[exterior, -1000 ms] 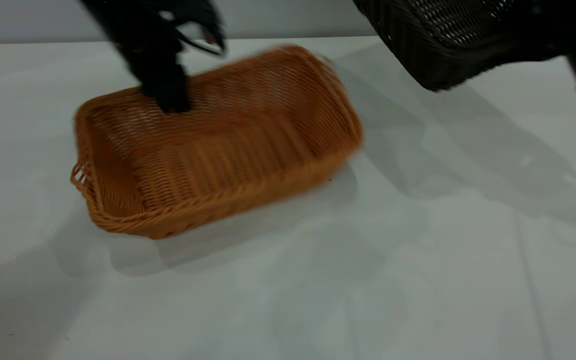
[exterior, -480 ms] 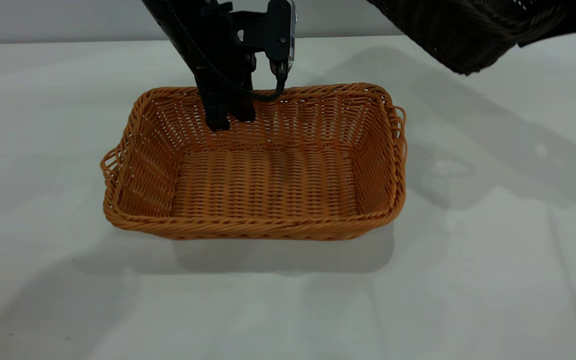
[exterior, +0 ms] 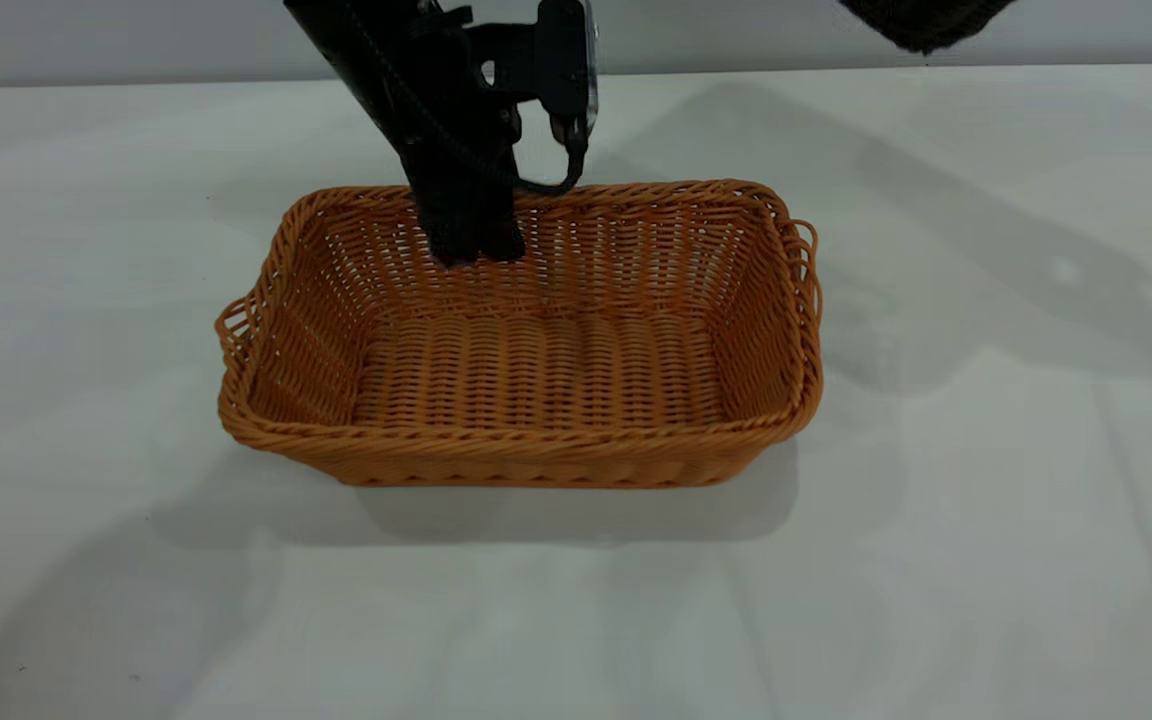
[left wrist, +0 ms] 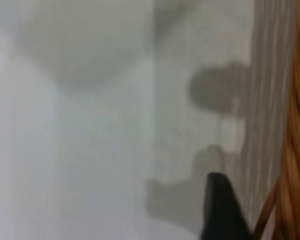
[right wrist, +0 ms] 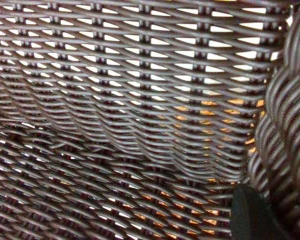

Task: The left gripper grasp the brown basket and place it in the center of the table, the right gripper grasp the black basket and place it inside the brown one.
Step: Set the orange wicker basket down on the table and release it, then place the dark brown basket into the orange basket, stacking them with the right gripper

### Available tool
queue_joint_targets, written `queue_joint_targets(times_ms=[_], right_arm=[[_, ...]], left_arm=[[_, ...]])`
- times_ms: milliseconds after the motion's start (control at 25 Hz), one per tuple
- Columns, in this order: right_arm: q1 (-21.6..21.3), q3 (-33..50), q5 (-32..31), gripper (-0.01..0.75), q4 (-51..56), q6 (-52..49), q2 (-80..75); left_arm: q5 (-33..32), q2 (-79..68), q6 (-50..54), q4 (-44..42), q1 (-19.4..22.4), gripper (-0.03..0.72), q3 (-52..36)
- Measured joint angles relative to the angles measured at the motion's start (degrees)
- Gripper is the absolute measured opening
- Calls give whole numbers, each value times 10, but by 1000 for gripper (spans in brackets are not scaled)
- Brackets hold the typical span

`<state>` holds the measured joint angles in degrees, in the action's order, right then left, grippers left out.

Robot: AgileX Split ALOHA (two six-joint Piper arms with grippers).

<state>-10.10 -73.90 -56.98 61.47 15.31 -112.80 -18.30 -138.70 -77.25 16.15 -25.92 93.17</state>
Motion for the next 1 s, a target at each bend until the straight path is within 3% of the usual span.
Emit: queue_joint_targets(times_ms=[200,400,520,680,1000], right_arm=[[-22,-23,-7,102,-1,0,0],[-31,-24,-11,102,-27,-2,0],[-13,-24,-13,102,-63,-13,0],[66,-26,-14,102,-143,-29,0],[248,-61,-12,102,-242,-46,-46]], left_arm=[[-42,64,8,3,0,463,0],[-201,198,47,-1,0,466,0],[-290,288,64,-2,0,466,0],[-346,402,95,-2,0,466,0],[-361,529,151,-4,0,466,0]])
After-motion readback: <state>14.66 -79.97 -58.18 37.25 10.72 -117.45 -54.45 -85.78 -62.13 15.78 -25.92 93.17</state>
